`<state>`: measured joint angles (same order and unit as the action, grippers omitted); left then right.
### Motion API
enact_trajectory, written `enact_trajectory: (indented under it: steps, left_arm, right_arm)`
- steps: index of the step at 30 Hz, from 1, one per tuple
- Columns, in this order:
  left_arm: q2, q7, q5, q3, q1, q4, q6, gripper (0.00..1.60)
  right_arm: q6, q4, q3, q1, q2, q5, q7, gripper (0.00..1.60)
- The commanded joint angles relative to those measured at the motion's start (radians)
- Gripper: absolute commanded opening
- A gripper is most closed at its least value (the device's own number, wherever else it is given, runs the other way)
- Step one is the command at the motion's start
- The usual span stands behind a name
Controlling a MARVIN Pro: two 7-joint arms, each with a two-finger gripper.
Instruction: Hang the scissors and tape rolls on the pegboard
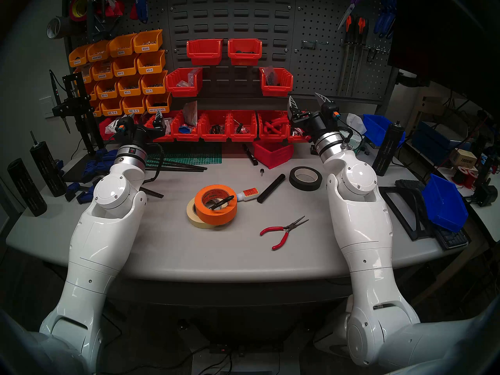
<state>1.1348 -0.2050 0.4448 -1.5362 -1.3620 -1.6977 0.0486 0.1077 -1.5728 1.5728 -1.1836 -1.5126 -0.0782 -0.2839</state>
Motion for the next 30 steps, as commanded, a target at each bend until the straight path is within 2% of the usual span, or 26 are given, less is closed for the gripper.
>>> enact_trajectory:
  steps: [1, 11, 13, 14, 16, 18, 20, 21, 23, 25, 30]
  left_arm:
    - [-0.002, 0.0, -0.001, -0.007, 0.029, -0.027, 0.01, 1.6]
    - [-0.002, 0.0, -0.001, -0.007, 0.029, -0.026, 0.01, 1.6]
    - [-0.003, 0.0, -0.001, -0.007, 0.029, -0.026, 0.01, 1.6]
    - [-0.003, 0.0, -0.001, -0.007, 0.029, -0.026, 0.01, 1.6]
    - [-0.003, 0.0, -0.001, -0.007, 0.029, -0.026, 0.01, 1.6]
    - [-0.003, 0.0, -0.001, -0.007, 0.029, -0.026, 0.01, 1.6]
    - [-0.003, 0.0, -0.001, -0.007, 0.029, -0.026, 0.01, 1.6]
    - [-0.003, 0.0, -0.001, -0.007, 0.029, -0.026, 0.01, 1.6]
    - [-0.003, 0.0, -0.001, -0.007, 0.029, -0.026, 0.01, 1.6]
    - [-0.003, 0.0, -0.001, -0.007, 0.029, -0.026, 0.01, 1.6]
    - [-0.003, 0.0, -0.001, -0.007, 0.029, -0.027, 0.01, 1.6]
  right_arm:
    - [0.004, -0.031, -0.002, 0.027, 0.002, 0.002, -0.003, 1.6]
    - [-0.111, -0.096, -0.016, 0.017, -0.002, -0.08, -0.098, 1.6]
    - [-0.183, -0.128, -0.03, 0.008, 0.0, -0.1, -0.13, 1.6]
    - [-0.183, -0.128, -0.03, 0.008, 0.0, -0.1, -0.13, 1.6]
    - [-0.249, -0.163, -0.044, -0.006, 0.003, -0.111, -0.153, 1.6]
    - [-0.264, -0.167, -0.049, -0.006, 0.003, -0.118, -0.162, 1.6]
    - [-0.323, -0.201, -0.059, -0.019, 0.003, -0.132, -0.183, 1.6]
    - [-0.351, -0.224, -0.062, -0.029, 0.003, -0.134, -0.185, 1.6]
    - [-0.358, -0.22, -0.066, -0.026, 0.001, -0.142, -0.194, 1.6]
    - [-0.413, -0.265, -0.073, -0.05, -0.004, -0.148, -0.194, 1.6]
    - [-0.459, -0.299, -0.078, -0.079, -0.02, -0.162, -0.186, 1.6]
